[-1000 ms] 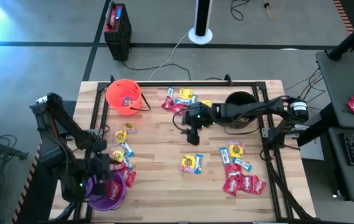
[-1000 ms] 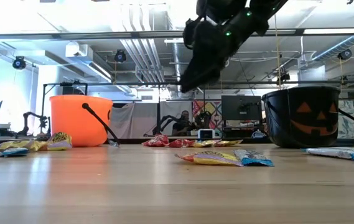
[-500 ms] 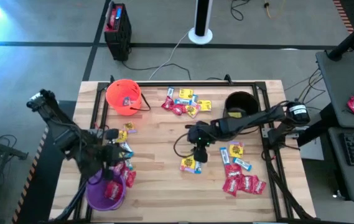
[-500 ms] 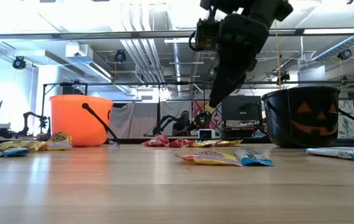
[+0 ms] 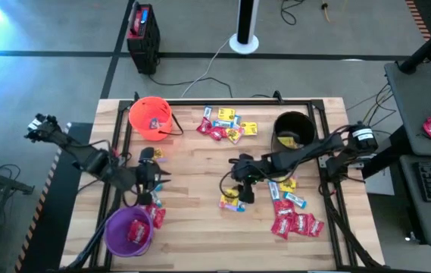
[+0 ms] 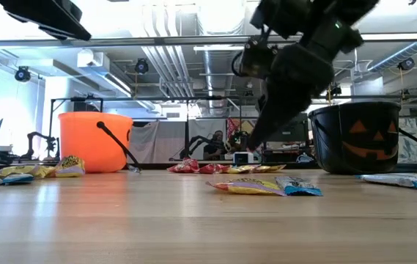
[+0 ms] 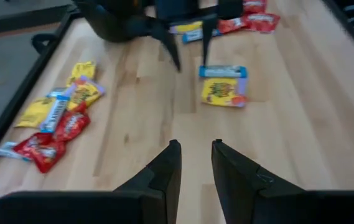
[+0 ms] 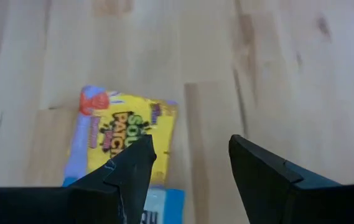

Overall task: Sort candy by brand, put in halloween buckets
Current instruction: Put the yellow candy into the black bucket

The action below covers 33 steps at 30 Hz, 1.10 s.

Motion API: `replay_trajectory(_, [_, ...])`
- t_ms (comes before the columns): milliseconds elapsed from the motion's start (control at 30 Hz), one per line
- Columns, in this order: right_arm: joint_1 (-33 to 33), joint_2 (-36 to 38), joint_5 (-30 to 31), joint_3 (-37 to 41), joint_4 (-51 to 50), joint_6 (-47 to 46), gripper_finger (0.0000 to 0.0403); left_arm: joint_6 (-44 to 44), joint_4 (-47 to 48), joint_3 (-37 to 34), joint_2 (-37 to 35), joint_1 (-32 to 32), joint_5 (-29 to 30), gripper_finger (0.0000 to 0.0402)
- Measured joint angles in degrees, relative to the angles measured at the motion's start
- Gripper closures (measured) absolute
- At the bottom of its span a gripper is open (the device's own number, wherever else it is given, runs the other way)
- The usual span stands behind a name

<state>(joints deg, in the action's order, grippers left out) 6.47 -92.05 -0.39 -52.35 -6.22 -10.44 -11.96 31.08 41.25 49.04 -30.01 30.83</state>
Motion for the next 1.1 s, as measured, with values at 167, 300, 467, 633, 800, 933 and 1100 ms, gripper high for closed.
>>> replay_trajectory(167, [1.64,0.0,0.35,2.94,6.81,-0.39,0.0202,3.81,-0.32,-0.1,-0.37,2.84,0.0,0.0328])
replay_trajectory(300, [2.71,-1.58,2.26,1.87,9.14,-0.11,0.0202,7.05,-1.83,0.0,-0.36,4.65,0.01,0.0328])
replay_trajectory(467, [3.18,-6.63,2.13,-3.57,5.76,1.35,0.0202,9.31,-2.44,-0.08,-0.35,6.23,0.04,0.0328])
replay_trajectory(633, [3.02,-9.04,2.02,-8.93,-4.54,-0.18,0.0202,9.79,-2.48,-0.02,-0.36,6.46,0.04,0.0328])
replay_trajectory(800, [3.0,-10.44,1.5,-10.61,-7.15,-1.03,0.0202,10.02,-2.4,-0.54,-0.32,6.51,0.12,0.0328])
replay_trajectory(933, [2.85,-11.26,0.33,-9.88,-6.8,-2.39,0.0202,10.0,-2.35,-0.59,-0.1,6.52,1.13,0.0328])
replay_trajectory(1100, [2.76,-12.5,0.19,-9.47,-6.61,-2.47,0.0206,10.0,-2.45,-0.59,0.07,6.53,3.04,0.0328])
